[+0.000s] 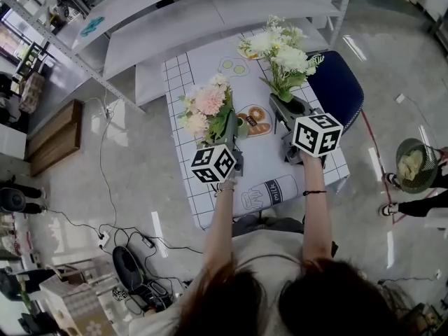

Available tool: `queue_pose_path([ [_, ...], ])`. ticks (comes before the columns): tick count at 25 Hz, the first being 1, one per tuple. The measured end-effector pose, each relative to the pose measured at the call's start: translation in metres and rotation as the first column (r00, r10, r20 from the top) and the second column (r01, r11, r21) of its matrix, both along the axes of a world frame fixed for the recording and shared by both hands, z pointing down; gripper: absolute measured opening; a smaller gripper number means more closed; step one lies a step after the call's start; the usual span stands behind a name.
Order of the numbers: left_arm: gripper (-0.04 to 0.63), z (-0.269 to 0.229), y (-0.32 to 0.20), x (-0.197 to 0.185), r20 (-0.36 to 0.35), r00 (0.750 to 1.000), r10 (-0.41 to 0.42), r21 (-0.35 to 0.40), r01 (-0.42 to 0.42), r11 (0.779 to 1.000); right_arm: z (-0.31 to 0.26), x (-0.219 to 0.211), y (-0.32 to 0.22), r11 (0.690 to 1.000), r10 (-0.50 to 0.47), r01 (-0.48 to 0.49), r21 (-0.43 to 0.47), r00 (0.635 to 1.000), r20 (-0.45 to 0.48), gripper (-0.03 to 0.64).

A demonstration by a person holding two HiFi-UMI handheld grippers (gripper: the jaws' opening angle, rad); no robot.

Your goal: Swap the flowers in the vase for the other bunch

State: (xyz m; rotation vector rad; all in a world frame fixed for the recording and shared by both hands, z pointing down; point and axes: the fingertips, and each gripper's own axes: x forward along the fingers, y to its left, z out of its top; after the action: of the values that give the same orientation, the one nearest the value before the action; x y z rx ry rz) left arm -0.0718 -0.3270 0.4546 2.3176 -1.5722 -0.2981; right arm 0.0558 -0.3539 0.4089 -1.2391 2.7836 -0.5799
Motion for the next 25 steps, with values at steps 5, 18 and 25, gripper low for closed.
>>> queue_pose_path([
  [5,0.067,-0.005,0.001,-0.002,0.014,1.000,0.001,0.003,-0.001,1.000,-0.001,-0.001,0.001,1.000,0.000,0.000,-0.001,1.000,0.006,0.055],
  [18,0.066,-0.023,0.005,-0.008,0.015,1.000,0.009,0.022,-0.009,1.000,0.000,-0.005,0.005,1.000,0.002,-0.002,-0.008,1.000,0.018,0.057],
  [25,0.066,-0.036,0.007,-0.014,0.000,1.000,0.001,0.040,-0.001,0.999,-0.002,-0.005,0.008,1.000,0.005,-0.005,-0.008,1.000,0.023,0.056],
])
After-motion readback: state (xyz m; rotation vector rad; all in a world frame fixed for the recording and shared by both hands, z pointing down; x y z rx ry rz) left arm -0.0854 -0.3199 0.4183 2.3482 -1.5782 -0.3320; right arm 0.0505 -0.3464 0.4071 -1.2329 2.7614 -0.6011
